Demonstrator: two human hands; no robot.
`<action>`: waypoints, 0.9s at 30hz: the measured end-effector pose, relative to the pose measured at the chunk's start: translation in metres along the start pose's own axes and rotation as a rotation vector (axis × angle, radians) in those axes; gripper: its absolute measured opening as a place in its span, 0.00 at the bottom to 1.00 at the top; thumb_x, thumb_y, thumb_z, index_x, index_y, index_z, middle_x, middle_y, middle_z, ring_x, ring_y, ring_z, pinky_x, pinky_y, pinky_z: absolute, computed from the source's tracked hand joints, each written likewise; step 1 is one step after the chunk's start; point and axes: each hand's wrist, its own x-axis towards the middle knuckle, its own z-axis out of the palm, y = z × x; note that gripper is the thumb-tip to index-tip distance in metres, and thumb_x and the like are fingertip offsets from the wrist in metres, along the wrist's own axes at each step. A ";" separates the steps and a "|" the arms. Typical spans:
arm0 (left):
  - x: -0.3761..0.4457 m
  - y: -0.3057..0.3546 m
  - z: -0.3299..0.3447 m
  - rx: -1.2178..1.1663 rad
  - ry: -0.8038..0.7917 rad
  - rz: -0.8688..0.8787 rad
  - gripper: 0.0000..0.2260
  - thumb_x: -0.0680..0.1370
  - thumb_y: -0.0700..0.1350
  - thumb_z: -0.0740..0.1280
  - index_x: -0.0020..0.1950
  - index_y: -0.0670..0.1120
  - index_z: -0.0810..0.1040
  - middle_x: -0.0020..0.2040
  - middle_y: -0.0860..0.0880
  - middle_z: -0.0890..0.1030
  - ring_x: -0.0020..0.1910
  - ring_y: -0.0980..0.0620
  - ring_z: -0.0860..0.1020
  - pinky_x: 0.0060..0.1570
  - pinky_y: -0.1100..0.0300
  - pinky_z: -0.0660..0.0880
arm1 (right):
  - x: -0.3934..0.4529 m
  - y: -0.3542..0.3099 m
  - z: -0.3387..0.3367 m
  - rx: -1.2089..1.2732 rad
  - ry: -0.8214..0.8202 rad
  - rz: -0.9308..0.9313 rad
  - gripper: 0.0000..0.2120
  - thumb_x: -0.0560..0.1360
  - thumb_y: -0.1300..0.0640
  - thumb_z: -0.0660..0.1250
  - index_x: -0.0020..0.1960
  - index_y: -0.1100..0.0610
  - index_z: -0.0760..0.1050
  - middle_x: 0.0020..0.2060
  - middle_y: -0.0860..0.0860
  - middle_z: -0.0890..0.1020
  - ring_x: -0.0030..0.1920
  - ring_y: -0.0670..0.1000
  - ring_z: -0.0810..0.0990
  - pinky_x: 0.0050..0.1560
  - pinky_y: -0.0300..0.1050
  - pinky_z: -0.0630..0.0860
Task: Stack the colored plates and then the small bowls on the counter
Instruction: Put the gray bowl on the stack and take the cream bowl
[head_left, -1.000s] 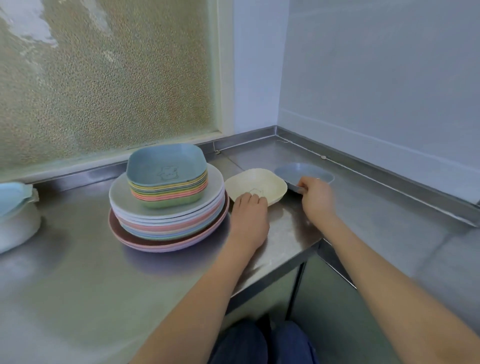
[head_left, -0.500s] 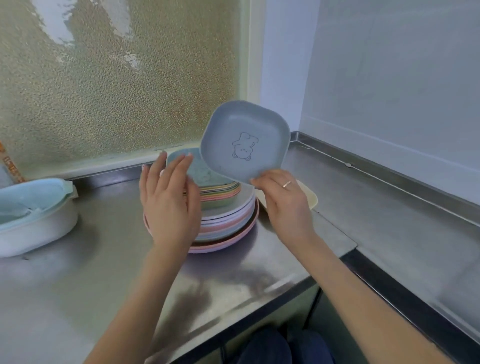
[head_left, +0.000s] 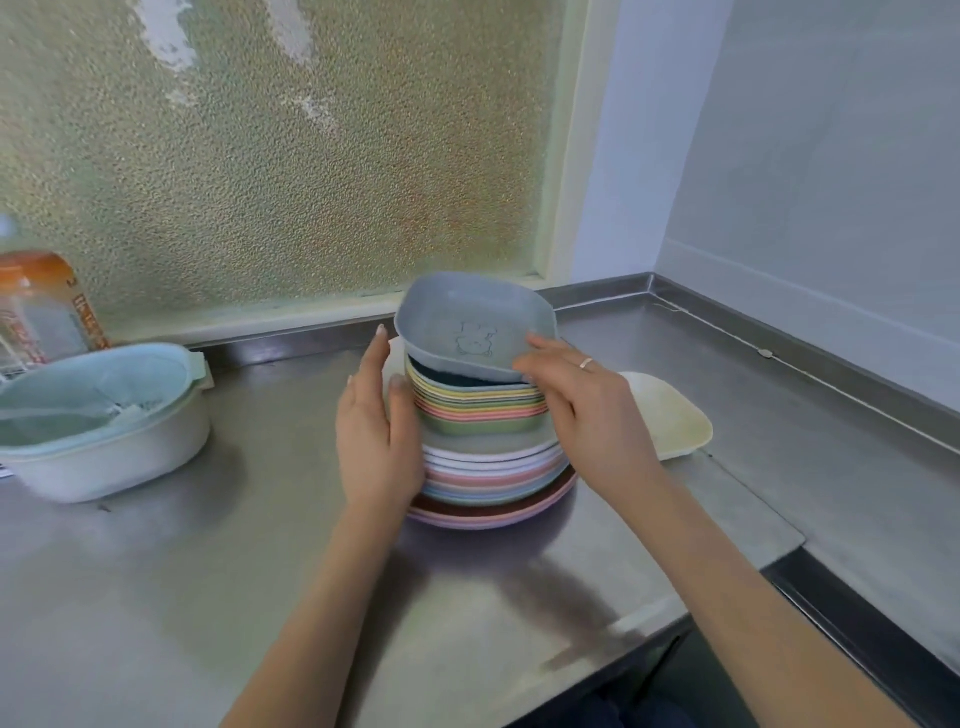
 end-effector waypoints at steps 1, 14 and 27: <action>-0.001 0.000 0.000 -0.001 0.004 0.008 0.24 0.77 0.52 0.51 0.73 0.49 0.65 0.68 0.49 0.73 0.68 0.50 0.71 0.66 0.54 0.67 | 0.001 0.000 -0.001 -0.011 -0.028 0.024 0.13 0.74 0.66 0.59 0.53 0.60 0.79 0.58 0.60 0.80 0.64 0.56 0.75 0.62 0.50 0.72; -0.003 0.001 0.002 0.082 -0.050 0.221 0.23 0.74 0.35 0.53 0.68 0.44 0.72 0.71 0.43 0.70 0.70 0.54 0.67 0.66 0.74 0.59 | -0.003 0.019 -0.020 0.191 -0.094 0.219 0.13 0.79 0.59 0.55 0.58 0.48 0.73 0.68 0.40 0.68 0.70 0.34 0.54 0.71 0.45 0.38; -0.005 0.001 0.002 0.063 -0.026 0.198 0.20 0.76 0.40 0.52 0.65 0.44 0.72 0.70 0.44 0.72 0.67 0.56 0.69 0.61 0.76 0.61 | -0.074 0.068 -0.014 -0.445 -0.246 0.609 0.12 0.74 0.60 0.63 0.52 0.50 0.81 0.51 0.56 0.83 0.54 0.61 0.77 0.54 0.51 0.69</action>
